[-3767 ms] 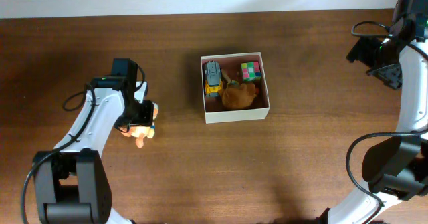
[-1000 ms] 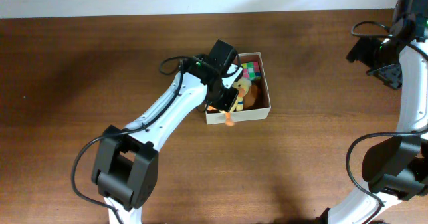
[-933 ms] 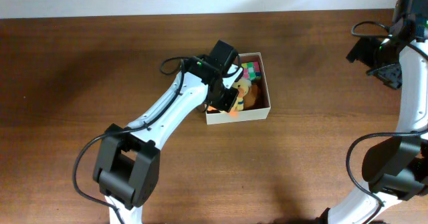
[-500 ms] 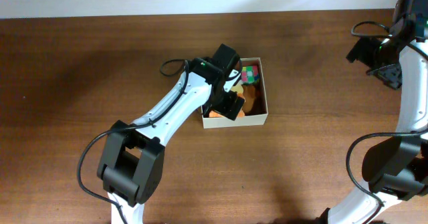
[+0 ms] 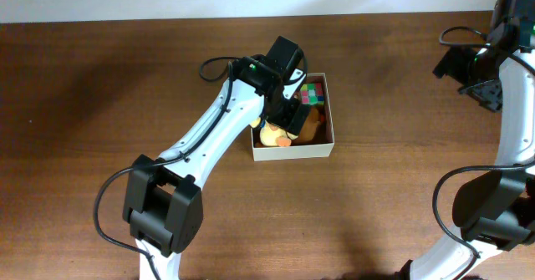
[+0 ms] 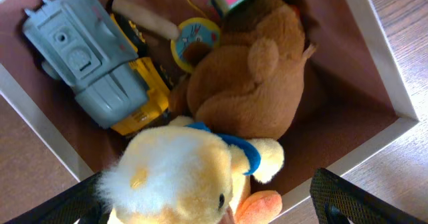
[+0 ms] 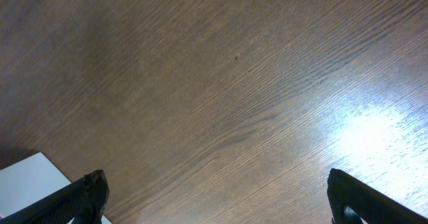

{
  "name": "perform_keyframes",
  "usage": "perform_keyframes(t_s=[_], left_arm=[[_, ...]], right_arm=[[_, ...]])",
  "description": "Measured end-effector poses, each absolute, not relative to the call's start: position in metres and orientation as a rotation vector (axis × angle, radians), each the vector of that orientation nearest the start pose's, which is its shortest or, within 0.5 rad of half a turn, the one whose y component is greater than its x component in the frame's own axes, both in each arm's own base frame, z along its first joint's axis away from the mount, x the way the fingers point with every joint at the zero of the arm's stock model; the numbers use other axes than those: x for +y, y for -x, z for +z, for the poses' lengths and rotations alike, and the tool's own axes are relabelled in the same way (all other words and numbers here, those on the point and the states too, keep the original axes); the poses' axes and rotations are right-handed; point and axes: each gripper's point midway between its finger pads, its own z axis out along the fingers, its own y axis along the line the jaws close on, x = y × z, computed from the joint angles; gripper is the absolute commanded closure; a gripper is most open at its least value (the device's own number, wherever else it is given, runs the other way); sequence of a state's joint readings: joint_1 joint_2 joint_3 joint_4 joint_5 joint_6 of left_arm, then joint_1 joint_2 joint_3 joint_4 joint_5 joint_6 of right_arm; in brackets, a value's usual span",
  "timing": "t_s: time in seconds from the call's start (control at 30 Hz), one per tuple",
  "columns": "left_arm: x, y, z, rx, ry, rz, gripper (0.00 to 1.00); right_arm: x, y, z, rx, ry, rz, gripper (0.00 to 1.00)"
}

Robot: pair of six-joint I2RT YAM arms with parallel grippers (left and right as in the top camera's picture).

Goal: Pack container

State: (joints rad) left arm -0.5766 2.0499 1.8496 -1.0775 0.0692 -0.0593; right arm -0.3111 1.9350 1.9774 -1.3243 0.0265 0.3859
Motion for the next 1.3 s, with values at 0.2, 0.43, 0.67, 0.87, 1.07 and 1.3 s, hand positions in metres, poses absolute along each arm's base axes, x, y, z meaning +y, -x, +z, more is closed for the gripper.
perform_keyframes(t_s=[0.2,0.43,0.67,0.87,1.07,1.3], left_arm=[[-0.258,-0.378,0.126,2.808,-0.75,-0.2,0.9],[-0.259,-0.381,0.148,2.787,-0.741,-0.205,0.98],[-0.252,-0.375,0.146,2.819,-0.745,-0.168,0.96],[-0.247,-0.371,0.145,2.839,-0.747,-0.144,0.92],[-0.245,-0.368,0.144,2.853,-0.75,-0.132,0.92],[-0.244,-0.368,0.142,2.858,-0.751,-0.13,0.96]], right_arm=[[-0.135,-0.404,0.195,2.679,-0.978,-0.022,0.01],[-0.135,-0.404,0.195,2.679,-0.978,-0.022,0.01],[-0.135,-0.404,0.195,2.678,-0.979,-0.022,0.01],[-0.135,-0.404,0.195,2.679,-0.979,-0.023,0.01],[-0.135,-0.404,0.195,2.679,-0.978,-0.022,0.01],[-0.135,-0.404,0.195,2.678,-0.979,-0.022,0.01]])
